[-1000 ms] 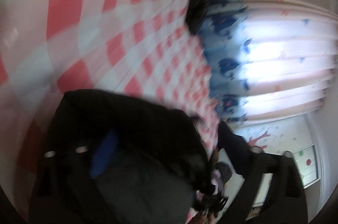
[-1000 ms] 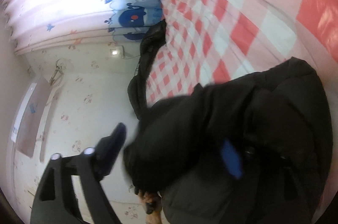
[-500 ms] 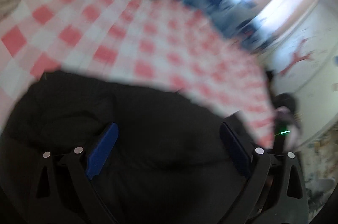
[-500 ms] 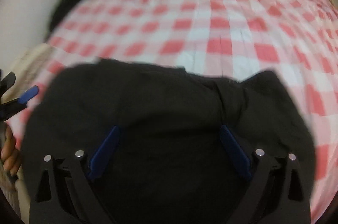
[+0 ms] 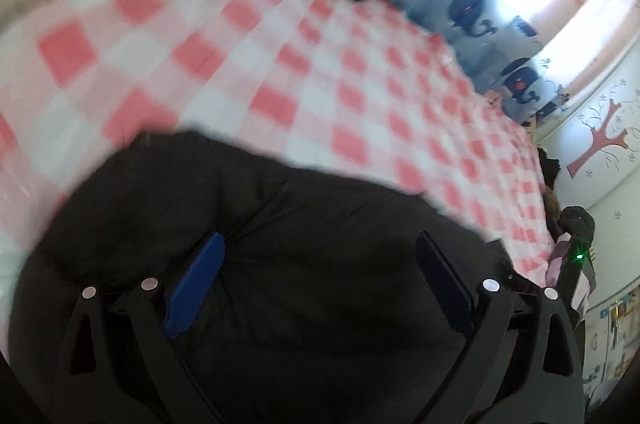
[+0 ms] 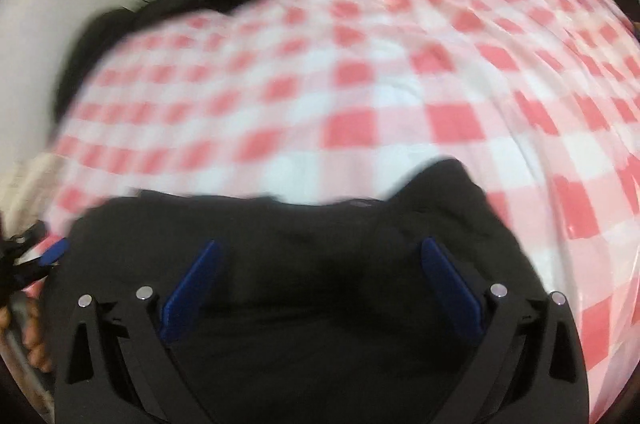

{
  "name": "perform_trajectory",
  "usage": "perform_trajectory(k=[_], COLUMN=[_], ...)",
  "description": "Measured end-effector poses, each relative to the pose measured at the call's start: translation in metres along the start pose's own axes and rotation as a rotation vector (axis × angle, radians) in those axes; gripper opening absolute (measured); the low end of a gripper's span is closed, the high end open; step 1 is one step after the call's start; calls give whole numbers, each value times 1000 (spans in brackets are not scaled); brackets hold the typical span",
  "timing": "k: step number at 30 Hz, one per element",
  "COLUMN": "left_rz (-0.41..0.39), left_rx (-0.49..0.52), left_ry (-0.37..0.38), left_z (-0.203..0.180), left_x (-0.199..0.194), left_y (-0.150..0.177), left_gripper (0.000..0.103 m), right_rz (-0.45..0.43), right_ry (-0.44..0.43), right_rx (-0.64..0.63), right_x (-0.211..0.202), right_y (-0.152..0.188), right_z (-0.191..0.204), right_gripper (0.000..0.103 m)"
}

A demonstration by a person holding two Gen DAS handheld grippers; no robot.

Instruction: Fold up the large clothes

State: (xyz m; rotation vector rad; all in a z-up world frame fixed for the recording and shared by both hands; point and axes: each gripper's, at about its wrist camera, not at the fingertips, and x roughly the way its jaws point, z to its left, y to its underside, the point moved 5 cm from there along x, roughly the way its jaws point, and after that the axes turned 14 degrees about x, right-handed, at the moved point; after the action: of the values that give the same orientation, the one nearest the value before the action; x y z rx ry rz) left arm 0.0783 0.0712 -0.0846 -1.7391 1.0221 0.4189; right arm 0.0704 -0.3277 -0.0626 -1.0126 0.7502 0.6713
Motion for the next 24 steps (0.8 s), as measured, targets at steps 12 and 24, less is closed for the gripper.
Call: perform_trajectory(k=[12,24], left_rz=[-134,-121], left_rx=[-20,-6], left_ry=[57,-20], left_z=[-4,38], left_x=[-66,-50], left_y=[12,51], left_gripper=[92,92], right_rz=[28,159], right_ry=[-125,-102], right_rx=[107,-131], right_x=[-6,72], right_y=[3,32], right_z=[4,105], right_gripper=[96,96])
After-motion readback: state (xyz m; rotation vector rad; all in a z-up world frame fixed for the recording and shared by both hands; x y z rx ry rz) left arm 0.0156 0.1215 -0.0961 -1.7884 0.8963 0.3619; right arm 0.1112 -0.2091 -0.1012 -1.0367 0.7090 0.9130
